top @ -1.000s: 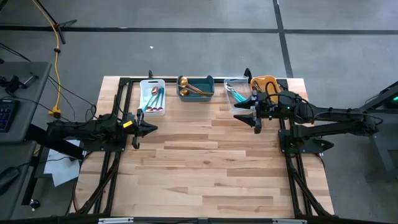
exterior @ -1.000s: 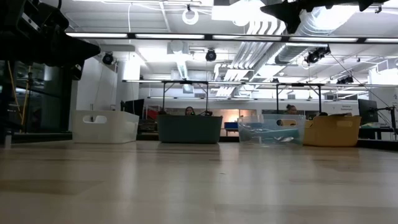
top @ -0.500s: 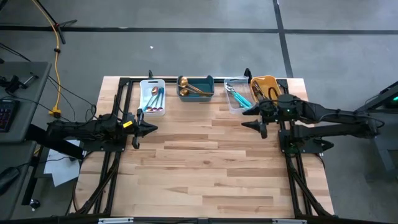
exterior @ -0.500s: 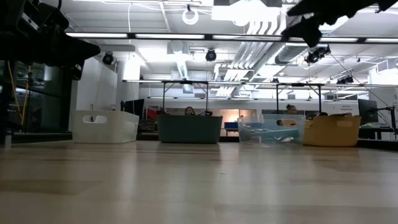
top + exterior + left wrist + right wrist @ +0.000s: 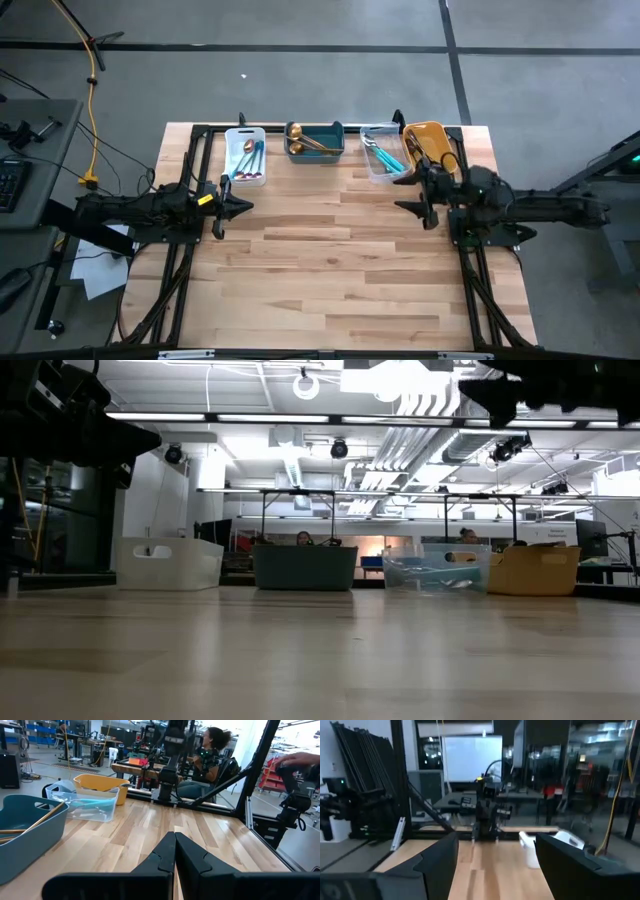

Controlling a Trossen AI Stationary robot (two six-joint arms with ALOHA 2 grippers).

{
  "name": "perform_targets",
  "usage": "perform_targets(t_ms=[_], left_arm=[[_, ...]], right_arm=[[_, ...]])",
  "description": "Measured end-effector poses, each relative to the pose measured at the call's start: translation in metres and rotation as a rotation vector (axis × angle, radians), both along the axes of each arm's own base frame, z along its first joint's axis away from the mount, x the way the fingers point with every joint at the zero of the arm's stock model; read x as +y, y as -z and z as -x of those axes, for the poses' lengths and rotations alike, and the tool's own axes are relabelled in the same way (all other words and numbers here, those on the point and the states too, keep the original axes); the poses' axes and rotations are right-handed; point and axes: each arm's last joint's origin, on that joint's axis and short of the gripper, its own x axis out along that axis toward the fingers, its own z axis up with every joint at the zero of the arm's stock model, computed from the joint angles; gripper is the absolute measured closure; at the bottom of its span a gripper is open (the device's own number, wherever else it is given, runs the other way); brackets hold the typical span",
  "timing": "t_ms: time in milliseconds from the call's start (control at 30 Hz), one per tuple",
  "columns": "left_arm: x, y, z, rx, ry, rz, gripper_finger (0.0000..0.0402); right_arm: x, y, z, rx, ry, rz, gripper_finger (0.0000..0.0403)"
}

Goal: Sort silverware by color (type)
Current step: Return to Home Position

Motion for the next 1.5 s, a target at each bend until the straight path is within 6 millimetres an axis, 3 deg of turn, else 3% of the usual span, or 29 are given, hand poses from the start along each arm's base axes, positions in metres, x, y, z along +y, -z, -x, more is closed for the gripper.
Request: perform_targets(t_ms=[133, 333, 500, 700, 967, 1233, 1500], left_arm=[[0.000, 0.000, 0.000, 0.000, 0.000, 0.000, 0.0401], [0.000, 0.000, 0.000, 0.000, 0.000, 0.000, 0.0401], [0.000, 0.000, 0.000, 0.000, 0.000, 0.000, 0.0401], [0.000, 0.000, 0.000, 0.002, -0.002, 0.000, 0.0401], [0.000, 0.001, -0.001, 0.011, -0.001, 0.000, 0.0401], [0.000, 0.001, -0.001, 0.010, -0.001, 0.000, 0.0401], [0.000, 0.001, -0.001, 0.010, -0.001, 0.000, 0.0401]], right_arm=[[0.001, 0.035, 0.008, -0.019, 0.003, 0.020, 0.0147], [0.003, 0.071, 0.023, 0.015, 0.003, 0.013, 0.0147], [0.006, 0.077, 0.040, 0.045, -0.001, 0.009, 0.0147], [0.008, 0.081, 0.040, 0.086, 0.052, -0.028, 0.0147], [0.017, 0.082, 0.040, 0.108, -0.016, -0.389, 0.0147], [0.014, 0.082, 0.040, 0.098, 0.028, -0.210, 0.0147], [0.012, 0.083, 0.039, 0.106, 0.048, -0.209, 0.0147]])
